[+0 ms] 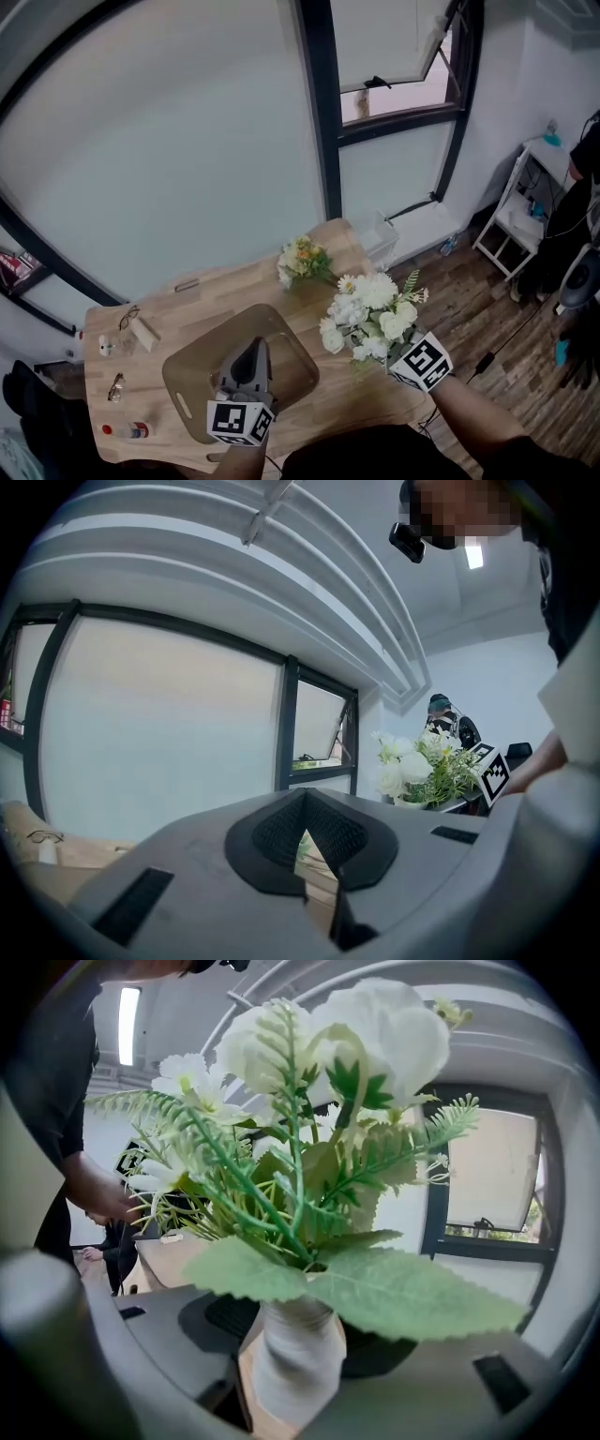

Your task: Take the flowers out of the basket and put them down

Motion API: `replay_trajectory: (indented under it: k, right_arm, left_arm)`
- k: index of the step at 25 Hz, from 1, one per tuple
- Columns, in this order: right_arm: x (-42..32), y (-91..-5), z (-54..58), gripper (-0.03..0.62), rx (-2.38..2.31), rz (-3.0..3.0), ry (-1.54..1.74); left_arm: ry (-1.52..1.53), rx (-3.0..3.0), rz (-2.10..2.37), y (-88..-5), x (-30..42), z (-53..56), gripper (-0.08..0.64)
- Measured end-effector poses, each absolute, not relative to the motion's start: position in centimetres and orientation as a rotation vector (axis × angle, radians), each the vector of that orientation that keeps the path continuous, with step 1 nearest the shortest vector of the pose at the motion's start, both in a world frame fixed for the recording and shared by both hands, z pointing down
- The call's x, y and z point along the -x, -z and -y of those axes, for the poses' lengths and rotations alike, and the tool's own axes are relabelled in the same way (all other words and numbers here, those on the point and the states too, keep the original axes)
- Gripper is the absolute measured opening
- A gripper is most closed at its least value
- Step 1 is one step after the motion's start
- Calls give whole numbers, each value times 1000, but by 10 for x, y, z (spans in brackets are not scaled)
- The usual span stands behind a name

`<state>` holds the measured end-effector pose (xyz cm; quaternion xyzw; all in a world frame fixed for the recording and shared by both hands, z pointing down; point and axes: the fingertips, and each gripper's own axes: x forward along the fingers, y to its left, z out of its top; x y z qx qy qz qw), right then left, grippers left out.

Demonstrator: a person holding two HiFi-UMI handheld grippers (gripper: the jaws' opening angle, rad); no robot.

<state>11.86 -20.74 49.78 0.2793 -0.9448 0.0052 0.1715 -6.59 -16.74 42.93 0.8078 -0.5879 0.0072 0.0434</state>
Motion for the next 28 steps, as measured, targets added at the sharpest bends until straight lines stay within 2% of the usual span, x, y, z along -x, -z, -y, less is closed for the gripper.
replay_trajectory:
  k: [16,28]
  right_arm:
    - [-124,-574,202,273,-776,2604,-128]
    - [-117,-608,209,273,-768,2629,-126]
  left_arm:
    - [-25,-2423,1767,-467,52,175,3]
    - [-64,-2386,1829,-463,55,178,3]
